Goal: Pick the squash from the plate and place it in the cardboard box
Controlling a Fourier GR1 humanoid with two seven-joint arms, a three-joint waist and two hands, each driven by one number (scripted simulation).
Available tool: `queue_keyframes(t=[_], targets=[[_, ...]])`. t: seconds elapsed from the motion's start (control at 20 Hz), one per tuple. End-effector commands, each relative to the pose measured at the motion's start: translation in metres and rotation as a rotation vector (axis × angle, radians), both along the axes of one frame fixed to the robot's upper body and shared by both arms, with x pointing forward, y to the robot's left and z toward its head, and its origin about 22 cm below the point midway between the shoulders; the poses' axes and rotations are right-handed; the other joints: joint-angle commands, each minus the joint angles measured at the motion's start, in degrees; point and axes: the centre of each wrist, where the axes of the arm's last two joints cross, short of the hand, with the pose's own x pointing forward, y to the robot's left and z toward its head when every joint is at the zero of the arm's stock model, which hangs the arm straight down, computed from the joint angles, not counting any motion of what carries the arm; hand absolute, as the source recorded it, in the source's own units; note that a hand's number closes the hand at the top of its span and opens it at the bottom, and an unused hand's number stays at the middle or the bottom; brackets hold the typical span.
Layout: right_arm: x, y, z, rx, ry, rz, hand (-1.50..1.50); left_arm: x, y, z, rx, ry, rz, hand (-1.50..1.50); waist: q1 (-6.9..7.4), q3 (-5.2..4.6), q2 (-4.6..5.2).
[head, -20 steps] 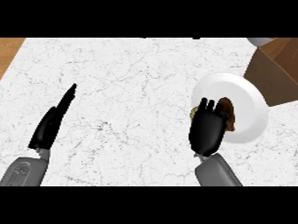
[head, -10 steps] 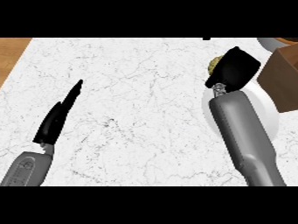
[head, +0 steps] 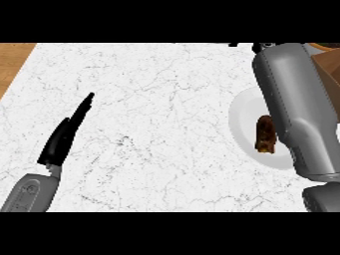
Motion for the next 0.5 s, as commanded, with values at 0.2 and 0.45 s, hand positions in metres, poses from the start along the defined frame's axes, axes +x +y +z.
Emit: queue_keyframes(t=[0.2,0.45], targets=[[0.015,-0.022,0.062,0.018,-0.097,-0.280,1.50,0.005,0.003,0.009,-0.009,0.001,0.033,0.00,-1.51,0.05,-0.54],[0.018,-0.046,0.028,0.060,-0.053,-0.317,1.50,-0.005,0.011,-0.010,-0.005,0.020,0.050,0.00,-2.95,0.05,-0.70]])
